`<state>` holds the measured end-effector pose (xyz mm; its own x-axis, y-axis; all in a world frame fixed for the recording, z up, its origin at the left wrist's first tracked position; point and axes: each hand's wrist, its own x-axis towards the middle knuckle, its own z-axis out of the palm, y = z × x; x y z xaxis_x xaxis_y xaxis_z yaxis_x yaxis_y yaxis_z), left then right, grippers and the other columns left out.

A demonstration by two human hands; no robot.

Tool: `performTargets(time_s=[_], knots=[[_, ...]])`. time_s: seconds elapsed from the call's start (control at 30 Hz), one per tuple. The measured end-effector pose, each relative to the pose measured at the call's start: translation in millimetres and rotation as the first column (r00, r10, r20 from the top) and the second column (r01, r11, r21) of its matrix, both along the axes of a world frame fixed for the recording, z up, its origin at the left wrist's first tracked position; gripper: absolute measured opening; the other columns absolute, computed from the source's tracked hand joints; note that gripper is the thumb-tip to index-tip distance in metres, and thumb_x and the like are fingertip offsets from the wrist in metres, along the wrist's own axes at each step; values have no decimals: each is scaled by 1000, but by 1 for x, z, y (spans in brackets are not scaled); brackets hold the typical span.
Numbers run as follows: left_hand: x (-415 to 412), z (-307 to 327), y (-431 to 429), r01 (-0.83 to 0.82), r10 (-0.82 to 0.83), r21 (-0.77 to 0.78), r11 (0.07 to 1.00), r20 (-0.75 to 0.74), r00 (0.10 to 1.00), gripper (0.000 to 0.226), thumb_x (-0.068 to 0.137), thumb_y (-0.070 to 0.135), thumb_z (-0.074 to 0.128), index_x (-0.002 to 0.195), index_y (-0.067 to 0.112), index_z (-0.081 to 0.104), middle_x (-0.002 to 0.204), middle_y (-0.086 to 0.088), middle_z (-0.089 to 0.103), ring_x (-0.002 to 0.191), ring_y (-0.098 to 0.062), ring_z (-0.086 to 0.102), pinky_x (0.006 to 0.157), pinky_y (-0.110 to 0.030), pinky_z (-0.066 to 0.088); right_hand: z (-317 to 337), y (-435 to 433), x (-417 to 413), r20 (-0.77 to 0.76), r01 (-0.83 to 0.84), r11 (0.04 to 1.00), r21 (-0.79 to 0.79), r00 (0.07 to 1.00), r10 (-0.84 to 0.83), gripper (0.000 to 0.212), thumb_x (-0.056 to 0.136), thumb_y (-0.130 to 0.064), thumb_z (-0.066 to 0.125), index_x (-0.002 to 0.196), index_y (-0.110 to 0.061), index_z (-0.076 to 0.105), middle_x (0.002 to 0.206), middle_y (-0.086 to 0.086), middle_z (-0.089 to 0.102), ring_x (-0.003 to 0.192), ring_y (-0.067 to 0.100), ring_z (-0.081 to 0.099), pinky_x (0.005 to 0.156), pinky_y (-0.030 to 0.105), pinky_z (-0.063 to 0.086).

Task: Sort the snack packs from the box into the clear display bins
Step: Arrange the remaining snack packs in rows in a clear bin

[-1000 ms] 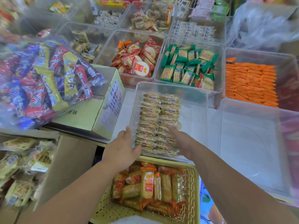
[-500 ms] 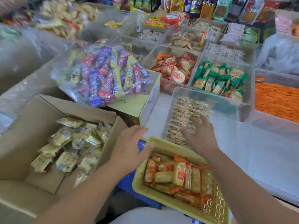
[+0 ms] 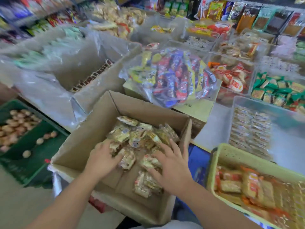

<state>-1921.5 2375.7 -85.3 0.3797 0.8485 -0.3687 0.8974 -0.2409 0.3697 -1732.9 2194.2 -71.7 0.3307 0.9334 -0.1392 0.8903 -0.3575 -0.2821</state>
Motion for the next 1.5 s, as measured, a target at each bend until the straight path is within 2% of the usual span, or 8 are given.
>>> performTargets(time_s=[0.2,0.4,0.7,0.8,0.9,1.07,1.2,1.5], knots=[[-9,-34,80,-175,182,-252,952,7,983,77,90,55,67,149,11,44,148,-20,50,128,-40,55,105,-43,48,-7,12,-17,175,170,984,-55,972,-158,59,84,-75,35,115,-40,72,132,-8,66,141,27,44,121,61,5],[8,-66,103,-273,262,-394,878,-82,962,100,93,81,30,159,6,29,163,-17,34,147,-39,36,117,-49,32,-18,9,-18,163,259,960,-110,957,-240,66,87,-77,27,121,-38,68,141,-12,56,145,21,31,120,53,19],[22,-81,103,-424,489,-535,731,-22,872,98,80,72,71,147,4,47,139,-18,58,114,-40,57,95,-51,46,-19,10,-19,189,287,953,-96,945,-265,67,88,-78,27,117,-36,70,130,-14,61,138,19,37,118,51,25],[27,-84,104,-446,544,-611,654,-29,839,94,77,64,80,144,5,49,139,-16,59,120,-40,56,101,-51,46,-18,12,-19,200,283,953,-110,945,-258,66,89,-77,27,116,-35,71,127,-14,63,135,19,39,116,50,27],[32,-83,103,-415,571,-761,498,-72,818,87,78,71,73,139,12,54,136,-10,62,121,-36,59,101,-59,46,-18,11,-19,207,286,954,-92,943,-262,64,88,-77,31,110,-34,73,120,-14,65,131,19,44,113,50,32],[40,-84,97,-497,728,-825,268,-165,665,72,70,73,78,99,12,54,92,-13,60,98,-36,60,102,-81,28,-21,11,-18,212,296,953,-69,938,-275,60,88,-76,35,103,-35,75,114,-17,67,126,18,47,111,48,35],[38,-84,89,-521,748,-818,243,-183,638,51,76,54,84,86,12,57,87,-10,66,79,-30,63,101,-83,28,-23,9,-18,226,294,955,-42,934,-278,56,87,-75,38,100,-35,75,110,-17,68,123,17,48,109,46,37],[36,-83,84,-408,699,-887,216,-151,699,52,73,40,91,109,15,64,102,-14,76,96,-37,69,90,-84,38,-24,8,-18,229,302,953,5,928,-295,52,87,-73,42,99,-34,75,110,-17,69,121,17,50,106,44,40]])
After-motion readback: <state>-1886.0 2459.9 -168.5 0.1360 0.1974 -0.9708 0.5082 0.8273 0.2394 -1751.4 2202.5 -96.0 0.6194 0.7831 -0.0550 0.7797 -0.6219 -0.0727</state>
